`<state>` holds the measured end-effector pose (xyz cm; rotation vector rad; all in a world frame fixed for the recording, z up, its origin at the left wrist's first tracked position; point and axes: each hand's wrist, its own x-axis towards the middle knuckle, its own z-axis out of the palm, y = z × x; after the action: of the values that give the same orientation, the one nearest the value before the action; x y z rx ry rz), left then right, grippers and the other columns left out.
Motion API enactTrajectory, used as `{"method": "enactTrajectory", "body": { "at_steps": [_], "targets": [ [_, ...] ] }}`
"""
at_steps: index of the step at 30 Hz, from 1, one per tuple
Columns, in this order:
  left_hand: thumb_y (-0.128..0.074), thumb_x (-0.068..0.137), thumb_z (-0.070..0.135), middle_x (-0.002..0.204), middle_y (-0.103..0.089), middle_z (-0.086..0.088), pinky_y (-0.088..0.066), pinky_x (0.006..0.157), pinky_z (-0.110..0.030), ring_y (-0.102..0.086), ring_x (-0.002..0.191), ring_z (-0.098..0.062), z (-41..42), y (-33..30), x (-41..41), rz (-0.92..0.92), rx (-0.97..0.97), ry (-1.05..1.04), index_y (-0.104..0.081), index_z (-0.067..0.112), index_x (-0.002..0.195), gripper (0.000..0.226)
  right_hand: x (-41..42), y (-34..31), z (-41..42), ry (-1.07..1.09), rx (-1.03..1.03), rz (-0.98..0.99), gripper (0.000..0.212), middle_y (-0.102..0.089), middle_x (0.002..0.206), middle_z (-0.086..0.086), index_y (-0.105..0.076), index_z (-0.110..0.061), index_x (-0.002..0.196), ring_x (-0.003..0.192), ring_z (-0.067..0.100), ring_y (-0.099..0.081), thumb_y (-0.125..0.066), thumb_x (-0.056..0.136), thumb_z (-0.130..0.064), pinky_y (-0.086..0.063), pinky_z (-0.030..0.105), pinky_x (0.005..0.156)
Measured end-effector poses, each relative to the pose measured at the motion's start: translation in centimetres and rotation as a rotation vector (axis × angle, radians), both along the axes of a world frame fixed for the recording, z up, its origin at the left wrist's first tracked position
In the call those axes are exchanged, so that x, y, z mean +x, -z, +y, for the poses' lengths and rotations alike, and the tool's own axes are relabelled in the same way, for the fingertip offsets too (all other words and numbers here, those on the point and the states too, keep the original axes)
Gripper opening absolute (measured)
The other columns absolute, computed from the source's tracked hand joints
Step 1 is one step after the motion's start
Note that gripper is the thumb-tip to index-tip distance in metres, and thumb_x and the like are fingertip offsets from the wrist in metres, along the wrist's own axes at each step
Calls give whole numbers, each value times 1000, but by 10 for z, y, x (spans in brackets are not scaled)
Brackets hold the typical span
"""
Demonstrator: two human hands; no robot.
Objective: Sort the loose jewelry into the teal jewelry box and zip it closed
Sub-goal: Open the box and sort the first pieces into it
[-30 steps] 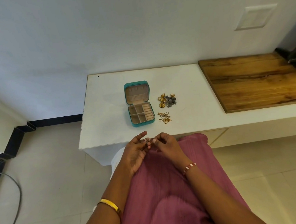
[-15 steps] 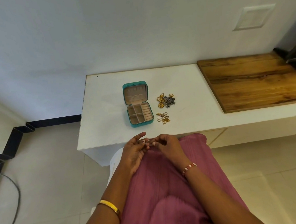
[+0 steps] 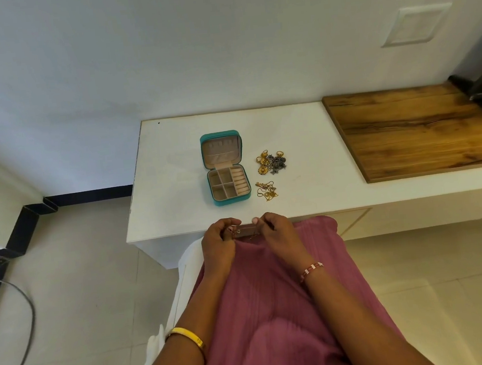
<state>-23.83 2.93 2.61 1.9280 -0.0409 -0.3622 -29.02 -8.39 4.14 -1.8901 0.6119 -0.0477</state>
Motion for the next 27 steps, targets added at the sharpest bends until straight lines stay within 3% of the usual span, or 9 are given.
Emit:
{"method": "enactTrajectory", "body": {
  "at_steps": [5, 8, 11, 14, 19, 24, 27],
  "targets": [
    [-39, 84, -11, 102, -66, -8, -43, 82, -16, -58, 95, -16, 1, 1, 1, 19, -20, 49, -66, 11, 93, 36, 0, -6, 4, 108, 326, 4, 42, -52, 59, 2, -49, -14, 57, 58, 12, -48, -44, 96, -28, -43, 23, 63],
    [-38, 83, -12, 100, -65, -6, -43, 75, -10, -57, 95, -16, 3, 2, 3, 55, -50, 29, -66, 11, 94, 38, 1, -11, 3, 171, 429, -21, 46, -54, 56, 3, -49, -16, 51, 56, 14, -50, -46, 94, -32, -45, 27, 66],
    [-35, 87, -11, 99, -64, -5, -47, 70, -15, -56, 84, -17, 5, 5, 7, 114, -98, -68, -65, 17, 91, 42, 3, -12, -4, 294, 510, -75, 48, -51, 46, -2, -46, -18, 45, 55, 15, -48, -53, 91, -31, -43, 32, 69],
    [-33, 90, -8, 88, -62, -7, -48, 65, -21, -54, 67, -15, 7, 7, 12, 178, -158, -160, -65, 17, 88, 41, 2, -14, -16, 359, 591, -145, 41, -48, 44, -2, -47, -13, 52, 52, 16, -46, -56, 89, -27, -42, 36, 68],
    [-27, 83, -18, 63, -50, -7, -47, 60, -26, -49, 57, -14, 9, 4, 18, 362, -381, -301, -60, 13, 77, 45, 1, -16, -40, 519, 798, -254, 35, -46, 49, 0, -44, -14, 57, 50, 13, -45, -55, 89, -22, -44, 28, 56],
    [-25, 84, -20, 66, -45, -8, -48, 61, -25, -46, 58, -13, 8, -1, 25, 461, -506, -413, -58, 10, 80, 45, 5, -11, -66, 609, 1029, -312, 31, -50, 45, -4, -47, -15, 62, 47, 8, -51, -49, 92, -24, -47, 31, 67],
    [-24, 86, -19, 68, -44, -9, -48, 63, -26, -45, 60, -14, 7, -4, 31, 493, -519, -452, -57, 9, 80, 44, 12, -7, -75, 618, 1062, -331, 28, -53, 47, -4, -50, -15, 67, 48, 9, -54, -46, 93, -22, -48, 31, 68]
  ]
}}
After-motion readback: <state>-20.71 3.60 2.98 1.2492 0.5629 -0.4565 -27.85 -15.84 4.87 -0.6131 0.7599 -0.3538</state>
